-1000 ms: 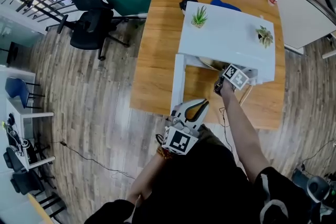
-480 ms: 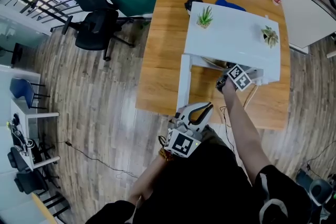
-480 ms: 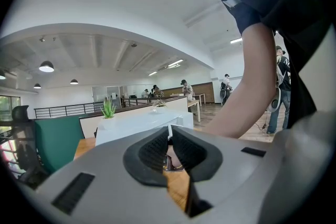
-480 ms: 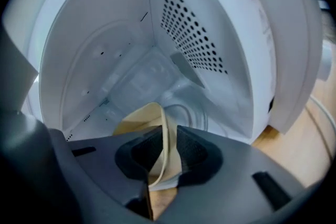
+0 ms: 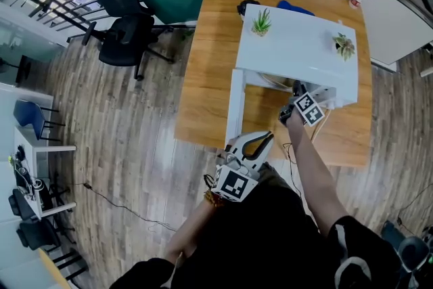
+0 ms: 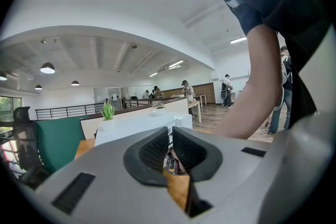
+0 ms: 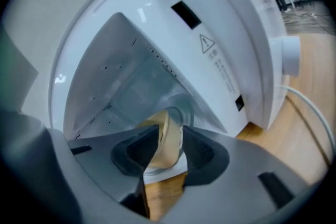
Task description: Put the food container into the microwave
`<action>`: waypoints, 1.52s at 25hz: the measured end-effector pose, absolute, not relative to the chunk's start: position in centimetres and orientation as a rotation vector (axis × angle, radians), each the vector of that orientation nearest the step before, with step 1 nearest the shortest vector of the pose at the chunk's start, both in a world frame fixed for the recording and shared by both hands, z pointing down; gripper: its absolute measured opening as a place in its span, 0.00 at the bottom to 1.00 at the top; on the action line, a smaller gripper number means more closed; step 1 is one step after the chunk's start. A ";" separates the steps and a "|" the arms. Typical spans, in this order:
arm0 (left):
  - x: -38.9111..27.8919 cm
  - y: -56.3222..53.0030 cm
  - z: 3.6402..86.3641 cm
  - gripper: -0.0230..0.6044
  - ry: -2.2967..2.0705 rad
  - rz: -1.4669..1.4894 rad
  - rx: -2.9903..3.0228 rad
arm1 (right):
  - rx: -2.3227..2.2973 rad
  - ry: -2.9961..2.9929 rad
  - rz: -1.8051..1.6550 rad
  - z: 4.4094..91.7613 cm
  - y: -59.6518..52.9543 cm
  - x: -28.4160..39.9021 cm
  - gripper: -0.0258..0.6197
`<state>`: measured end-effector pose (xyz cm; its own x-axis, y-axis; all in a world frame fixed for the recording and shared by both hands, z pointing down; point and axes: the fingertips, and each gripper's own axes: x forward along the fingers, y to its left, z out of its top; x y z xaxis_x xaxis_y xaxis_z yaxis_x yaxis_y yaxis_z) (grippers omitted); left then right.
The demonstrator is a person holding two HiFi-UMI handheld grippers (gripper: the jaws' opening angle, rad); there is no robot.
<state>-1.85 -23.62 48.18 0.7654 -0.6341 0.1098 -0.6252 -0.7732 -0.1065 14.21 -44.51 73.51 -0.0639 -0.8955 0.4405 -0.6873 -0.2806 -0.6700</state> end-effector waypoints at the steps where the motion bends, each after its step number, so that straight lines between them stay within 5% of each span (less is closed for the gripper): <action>1: -1.6 -23.5 48.1 0.10 1.029 -0.216 -2.889 | -1.968 1.722 -1.261 73.5 -44.1 14.3 0.25; 38: 3.1 -18.8 44.4 0.10 1.296 0.057 -2.759 | -1.847 2.245 -0.798 58.2 -33.6 15.1 0.26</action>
